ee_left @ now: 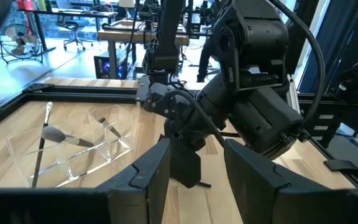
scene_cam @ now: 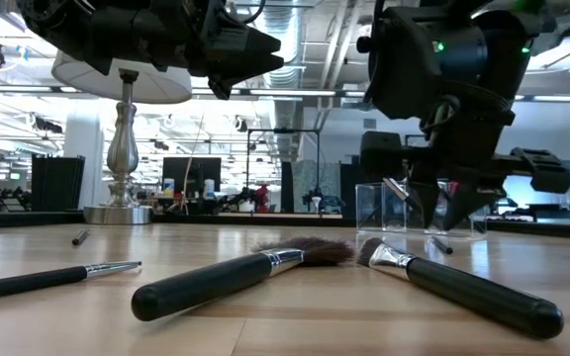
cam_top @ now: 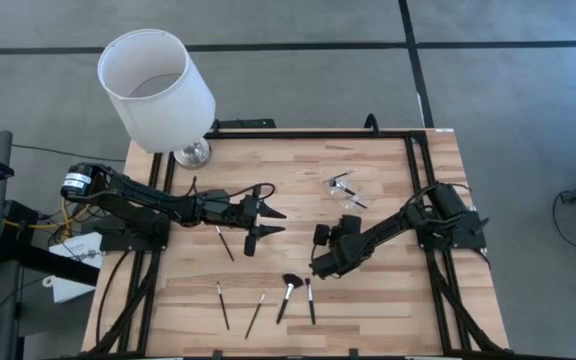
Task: Put items in baskets/containers
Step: Put the eyeshadow brush into the transparent organizer
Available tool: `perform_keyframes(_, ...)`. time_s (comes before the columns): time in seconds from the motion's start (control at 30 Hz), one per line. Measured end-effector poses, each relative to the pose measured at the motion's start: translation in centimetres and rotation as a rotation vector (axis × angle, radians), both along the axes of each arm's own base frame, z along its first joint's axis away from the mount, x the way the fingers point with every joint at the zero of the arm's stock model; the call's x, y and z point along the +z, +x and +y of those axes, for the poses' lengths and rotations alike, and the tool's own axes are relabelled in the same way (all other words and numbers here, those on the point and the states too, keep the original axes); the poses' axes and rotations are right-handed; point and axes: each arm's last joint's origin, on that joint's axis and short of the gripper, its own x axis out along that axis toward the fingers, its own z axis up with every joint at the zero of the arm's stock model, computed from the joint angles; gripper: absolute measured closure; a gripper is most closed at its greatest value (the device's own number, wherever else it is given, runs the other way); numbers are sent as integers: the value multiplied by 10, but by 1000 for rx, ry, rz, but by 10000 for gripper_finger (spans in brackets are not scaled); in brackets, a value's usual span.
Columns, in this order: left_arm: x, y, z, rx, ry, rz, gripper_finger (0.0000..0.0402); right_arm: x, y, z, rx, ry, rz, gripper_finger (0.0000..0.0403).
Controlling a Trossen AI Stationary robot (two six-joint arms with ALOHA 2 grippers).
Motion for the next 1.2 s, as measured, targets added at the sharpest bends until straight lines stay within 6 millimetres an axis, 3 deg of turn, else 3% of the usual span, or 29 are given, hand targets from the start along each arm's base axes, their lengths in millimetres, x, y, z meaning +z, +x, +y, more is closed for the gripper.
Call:
perform_keyframes(0.47,-1,0,0,0,1,7,252,-14,-6,-5,-28,4,-44,317)
perform_keyframes(0.6,-1,0,0,0,1,8,252,-27,-7,-5,-4,-39,-57,317)
perform_keyframes(0.93,-2,0,0,0,2,16,252,-68,-3,26,159,-305,17,317)
perform_keyframes(1.2,-5,-2,0,0,3,28,252,-85,-3,30,167,-396,134,352)
